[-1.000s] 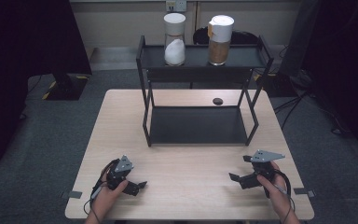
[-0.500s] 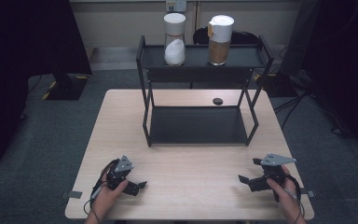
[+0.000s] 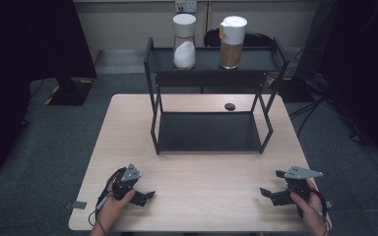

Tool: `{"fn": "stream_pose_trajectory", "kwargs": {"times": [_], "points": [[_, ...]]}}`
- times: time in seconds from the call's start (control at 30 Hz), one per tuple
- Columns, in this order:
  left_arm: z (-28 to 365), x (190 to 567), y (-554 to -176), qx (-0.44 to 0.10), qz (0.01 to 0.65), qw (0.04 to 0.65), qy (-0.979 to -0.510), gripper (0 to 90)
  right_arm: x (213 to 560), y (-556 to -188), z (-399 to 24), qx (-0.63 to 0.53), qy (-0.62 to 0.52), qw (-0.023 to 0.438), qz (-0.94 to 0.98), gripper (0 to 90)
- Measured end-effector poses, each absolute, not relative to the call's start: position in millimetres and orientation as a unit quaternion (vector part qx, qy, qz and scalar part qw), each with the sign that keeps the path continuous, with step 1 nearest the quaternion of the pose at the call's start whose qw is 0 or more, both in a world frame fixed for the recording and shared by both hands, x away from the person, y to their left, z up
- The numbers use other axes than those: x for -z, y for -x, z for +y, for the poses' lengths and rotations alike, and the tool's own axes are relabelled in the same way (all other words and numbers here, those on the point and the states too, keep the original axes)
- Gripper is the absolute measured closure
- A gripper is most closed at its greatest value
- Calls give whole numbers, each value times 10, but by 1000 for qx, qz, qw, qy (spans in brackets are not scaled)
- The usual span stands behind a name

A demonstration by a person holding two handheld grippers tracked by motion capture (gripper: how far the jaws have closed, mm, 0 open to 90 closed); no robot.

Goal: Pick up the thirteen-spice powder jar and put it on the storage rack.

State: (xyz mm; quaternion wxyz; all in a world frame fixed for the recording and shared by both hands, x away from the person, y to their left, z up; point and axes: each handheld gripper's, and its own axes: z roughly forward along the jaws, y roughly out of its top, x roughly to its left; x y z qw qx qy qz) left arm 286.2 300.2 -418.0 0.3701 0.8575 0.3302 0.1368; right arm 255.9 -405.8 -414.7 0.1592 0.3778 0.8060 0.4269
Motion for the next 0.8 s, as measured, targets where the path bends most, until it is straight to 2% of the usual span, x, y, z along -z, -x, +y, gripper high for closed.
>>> {"fn": "stream_pose_trajectory", "kwargs": {"times": [0.5,0.8], "points": [[3002,4180,-2862,-137,330,370,-857,0,4125,-2501,-4202,-402,-379,161,818,7],[3001,4179,-2863,-137,330,370,-858,0,4108,-2551,-4050,-354,-358,167,848,0]]}}
